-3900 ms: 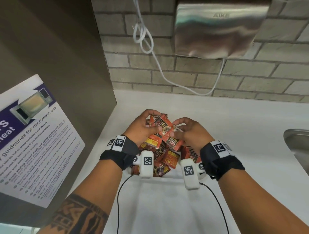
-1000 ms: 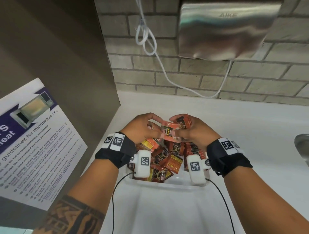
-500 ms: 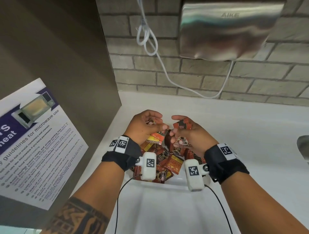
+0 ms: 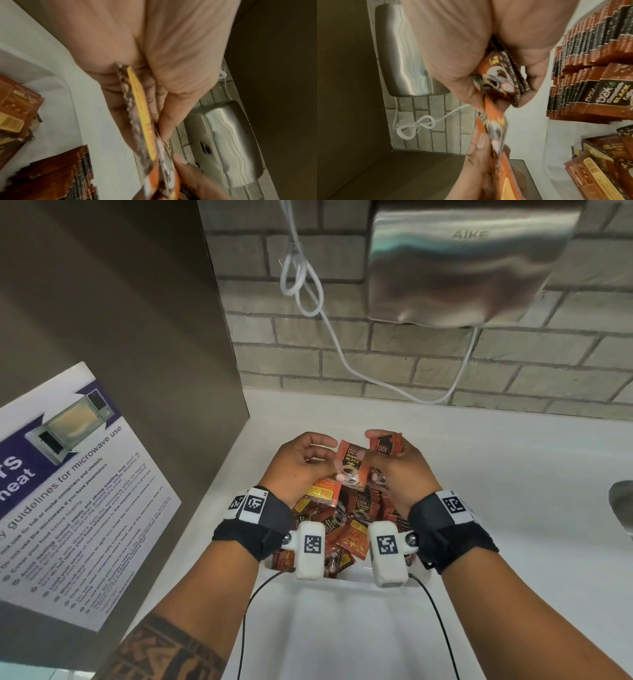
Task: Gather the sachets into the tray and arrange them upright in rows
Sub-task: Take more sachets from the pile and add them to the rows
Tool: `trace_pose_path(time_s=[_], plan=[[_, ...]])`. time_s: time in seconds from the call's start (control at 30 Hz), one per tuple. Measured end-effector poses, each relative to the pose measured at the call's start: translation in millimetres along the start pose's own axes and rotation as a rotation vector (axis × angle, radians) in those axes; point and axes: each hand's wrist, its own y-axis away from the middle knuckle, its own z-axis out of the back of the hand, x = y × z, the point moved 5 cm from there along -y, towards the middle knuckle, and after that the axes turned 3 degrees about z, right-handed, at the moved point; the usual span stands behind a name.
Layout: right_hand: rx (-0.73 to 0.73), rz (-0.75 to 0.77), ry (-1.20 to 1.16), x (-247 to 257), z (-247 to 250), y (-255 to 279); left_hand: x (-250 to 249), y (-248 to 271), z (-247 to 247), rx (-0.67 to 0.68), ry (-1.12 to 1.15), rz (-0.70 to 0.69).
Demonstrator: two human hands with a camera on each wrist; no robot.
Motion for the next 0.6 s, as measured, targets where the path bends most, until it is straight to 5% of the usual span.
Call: trace_pose_path(time_s=[0.2, 0.43, 0.6], plan=[[0.156, -0.02, 0.006, -3, -13, 8, -5, 0, -7, 0.021, 0.021, -0.021], [0.158, -0.101, -0.048, -2, -2, 10, -1, -2, 6, 0.014, 0.193, 0.02], [0.254, -0.181, -0.04, -5, -21, 22, -14, 2, -6, 0.132, 0.336, -0.027]])
